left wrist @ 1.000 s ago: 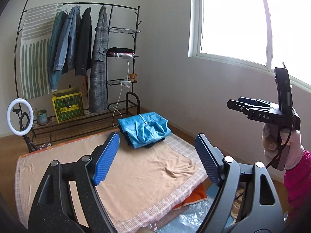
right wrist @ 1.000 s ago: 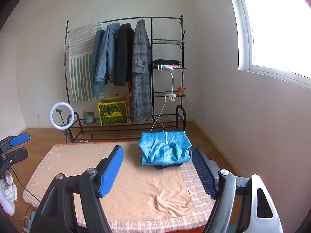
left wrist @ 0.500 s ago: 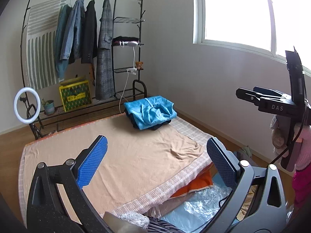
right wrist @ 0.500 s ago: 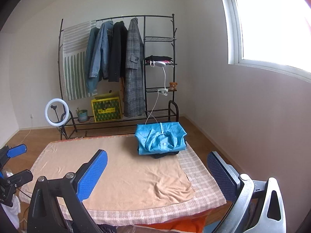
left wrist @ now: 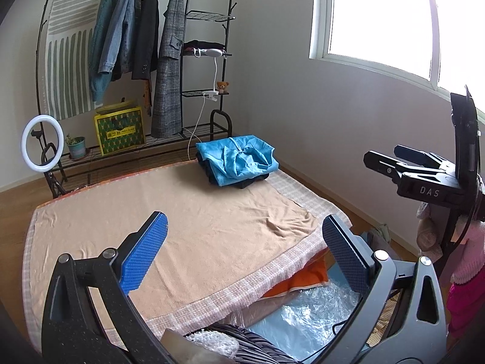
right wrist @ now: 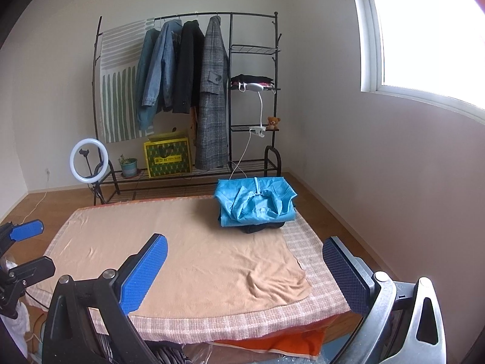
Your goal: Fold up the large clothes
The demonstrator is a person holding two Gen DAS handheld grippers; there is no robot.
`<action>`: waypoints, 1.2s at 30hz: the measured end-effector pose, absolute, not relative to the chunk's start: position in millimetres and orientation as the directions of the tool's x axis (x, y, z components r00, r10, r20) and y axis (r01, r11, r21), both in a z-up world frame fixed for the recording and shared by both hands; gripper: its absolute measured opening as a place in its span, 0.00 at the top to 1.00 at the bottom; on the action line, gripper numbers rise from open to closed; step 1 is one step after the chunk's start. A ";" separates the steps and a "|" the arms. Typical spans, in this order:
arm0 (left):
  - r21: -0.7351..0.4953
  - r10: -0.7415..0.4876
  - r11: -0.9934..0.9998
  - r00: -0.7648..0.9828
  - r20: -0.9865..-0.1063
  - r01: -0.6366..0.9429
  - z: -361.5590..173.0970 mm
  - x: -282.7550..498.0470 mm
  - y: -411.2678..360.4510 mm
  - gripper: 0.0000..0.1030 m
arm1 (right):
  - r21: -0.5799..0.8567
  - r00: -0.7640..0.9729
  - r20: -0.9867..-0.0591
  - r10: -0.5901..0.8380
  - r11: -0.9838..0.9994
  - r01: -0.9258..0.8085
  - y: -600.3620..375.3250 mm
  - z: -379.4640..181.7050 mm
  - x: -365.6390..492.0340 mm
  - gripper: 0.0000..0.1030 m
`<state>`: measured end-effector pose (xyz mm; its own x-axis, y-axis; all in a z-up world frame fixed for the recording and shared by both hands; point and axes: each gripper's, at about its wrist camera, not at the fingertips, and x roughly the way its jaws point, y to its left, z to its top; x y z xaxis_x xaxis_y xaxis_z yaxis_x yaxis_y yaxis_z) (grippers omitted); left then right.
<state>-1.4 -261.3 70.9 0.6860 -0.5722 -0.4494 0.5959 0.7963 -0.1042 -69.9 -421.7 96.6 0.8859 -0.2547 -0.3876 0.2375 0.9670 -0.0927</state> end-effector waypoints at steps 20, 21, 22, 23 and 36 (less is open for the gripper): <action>-0.110 -0.571 0.799 0.687 -0.449 0.592 70.4 -2.9 -260.2 0.00 | -0.125 0.885 -0.395 -0.248 0.968 0.216 -413.2 93.9 -64.2 0.00; -0.108 -0.570 0.799 0.688 -0.448 0.591 70.3 -3.7 -259.5 0.00 | -0.125 0.884 -0.396 -0.247 0.969 0.214 -413.5 93.9 -63.1 0.00; -0.106 -0.569 0.800 0.689 -0.448 0.591 70.5 -2.9 -259.6 0.00 | -0.126 0.885 -0.397 -0.245 0.969 0.212 -413.3 94.1 -62.4 0.00; -0.106 -0.569 0.800 0.690 -0.449 0.591 70.2 -3.4 -259.1 0.00 | -0.128 0.885 -0.396 -0.244 0.969 0.210 -412.9 94.2 -62.0 0.00; -0.106 -0.569 0.799 0.689 -0.449 0.592 69.8 -3.7 -260.3 0.00 | -0.134 0.882 -0.405 -0.239 0.970 0.202 -412.6 93.2 -58.6 0.00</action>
<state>-3.7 -260.3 69.8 0.6885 -0.5691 -0.4495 0.5915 0.7993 -0.1060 -58.6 -412.6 93.2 0.8824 -0.2392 -0.4051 0.2016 0.9703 -0.1338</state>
